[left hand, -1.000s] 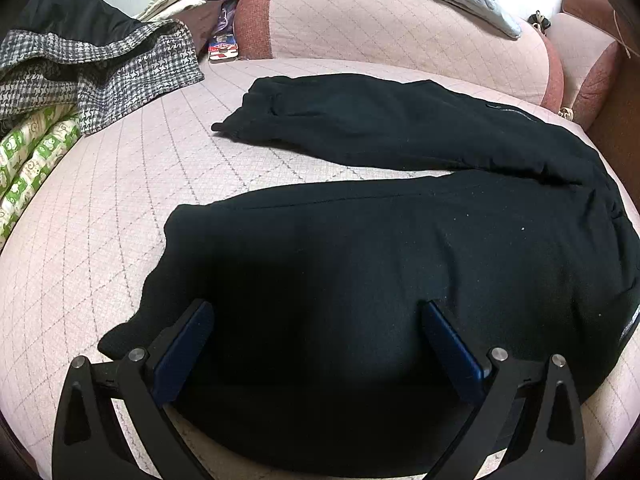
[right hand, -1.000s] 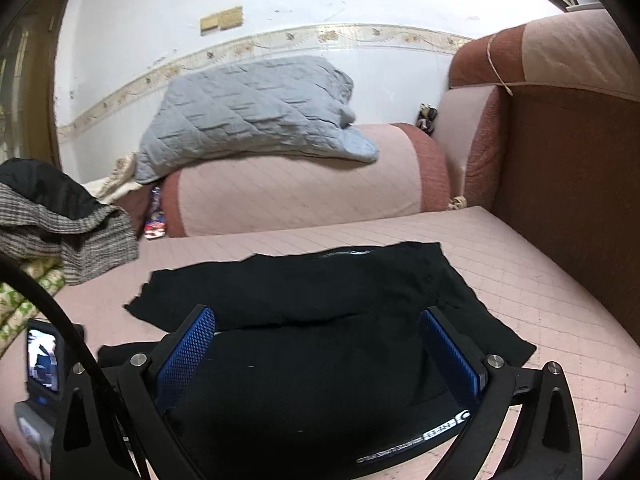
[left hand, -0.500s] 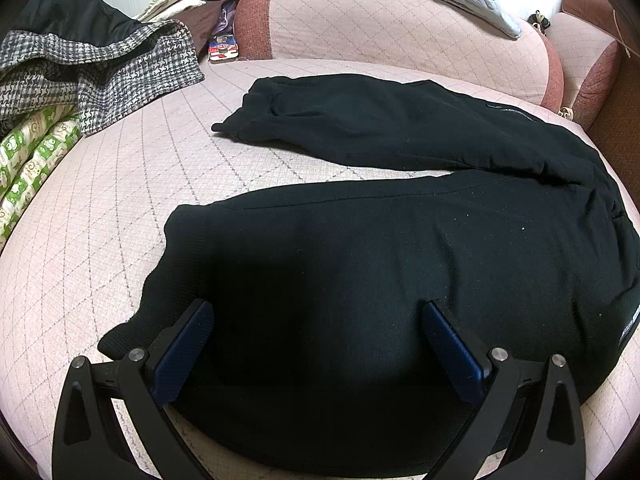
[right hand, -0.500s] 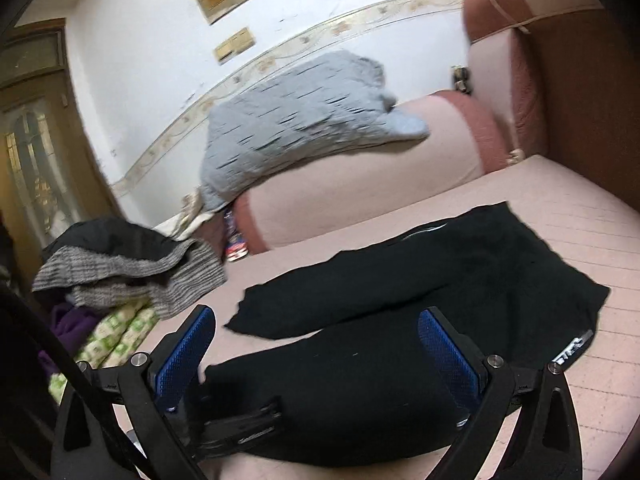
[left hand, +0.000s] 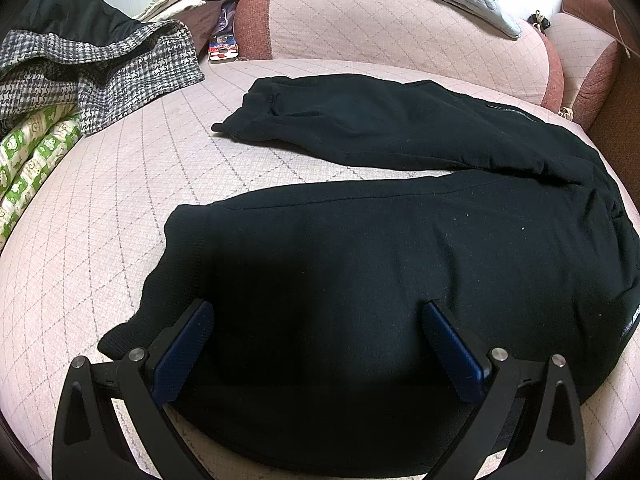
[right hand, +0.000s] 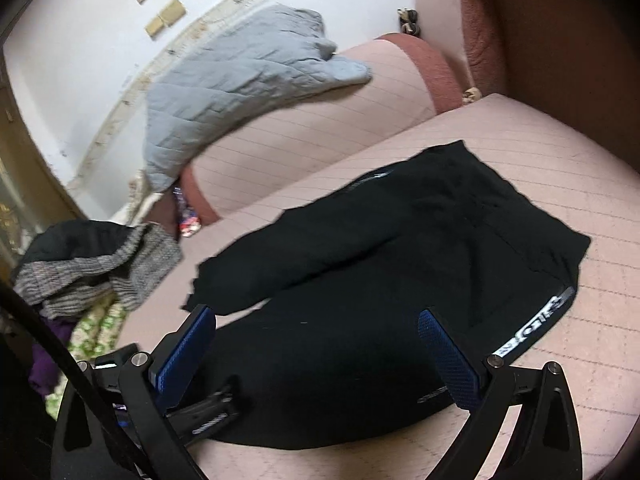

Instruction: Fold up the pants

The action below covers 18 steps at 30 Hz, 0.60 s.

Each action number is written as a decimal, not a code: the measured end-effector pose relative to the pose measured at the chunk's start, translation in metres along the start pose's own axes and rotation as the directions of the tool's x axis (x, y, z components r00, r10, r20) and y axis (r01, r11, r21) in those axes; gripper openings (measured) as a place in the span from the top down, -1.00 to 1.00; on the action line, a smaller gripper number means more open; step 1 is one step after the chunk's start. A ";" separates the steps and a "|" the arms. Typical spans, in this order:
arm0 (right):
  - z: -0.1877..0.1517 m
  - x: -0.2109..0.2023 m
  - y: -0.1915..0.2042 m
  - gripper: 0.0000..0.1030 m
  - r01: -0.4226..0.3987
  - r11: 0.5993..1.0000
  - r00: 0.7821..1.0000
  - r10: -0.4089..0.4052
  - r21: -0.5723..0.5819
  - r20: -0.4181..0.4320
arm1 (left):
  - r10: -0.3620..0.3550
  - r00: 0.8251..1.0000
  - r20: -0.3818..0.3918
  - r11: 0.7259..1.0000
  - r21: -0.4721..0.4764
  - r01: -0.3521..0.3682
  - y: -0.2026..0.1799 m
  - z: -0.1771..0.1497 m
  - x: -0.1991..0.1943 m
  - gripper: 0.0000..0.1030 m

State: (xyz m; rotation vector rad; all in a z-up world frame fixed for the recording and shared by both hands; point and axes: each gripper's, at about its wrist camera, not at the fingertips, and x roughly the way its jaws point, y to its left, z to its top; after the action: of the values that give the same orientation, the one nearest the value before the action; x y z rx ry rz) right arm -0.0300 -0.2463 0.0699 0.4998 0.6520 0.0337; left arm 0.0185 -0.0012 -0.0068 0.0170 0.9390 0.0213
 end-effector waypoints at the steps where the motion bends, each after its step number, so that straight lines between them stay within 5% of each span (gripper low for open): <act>1: 0.000 0.001 -0.001 -1.00 0.014 1.000 1.000 -0.014 -0.014 0.004 | 0.000 1.000 0.000 1.000 0.000 0.000 0.000 0.000 0.000 -1.00; 9: -0.014 -0.005 0.014 -1.00 0.149 0.964 0.987 -0.130 -0.221 0.099 | -0.002 1.000 -0.002 1.000 -0.002 0.002 0.001 0.001 0.001 -1.00; 18: -0.023 0.018 0.014 -1.00 0.162 0.955 0.987 -0.158 -0.249 0.037 | -0.012 0.999 -0.040 0.999 0.038 0.013 0.001 0.000 0.004 -1.00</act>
State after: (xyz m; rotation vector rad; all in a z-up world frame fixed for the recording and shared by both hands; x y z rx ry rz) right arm -0.0281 -0.2208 0.0501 0.2010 0.6595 -0.0410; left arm 0.0204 -0.0003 -0.0097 0.0459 0.9794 -0.0079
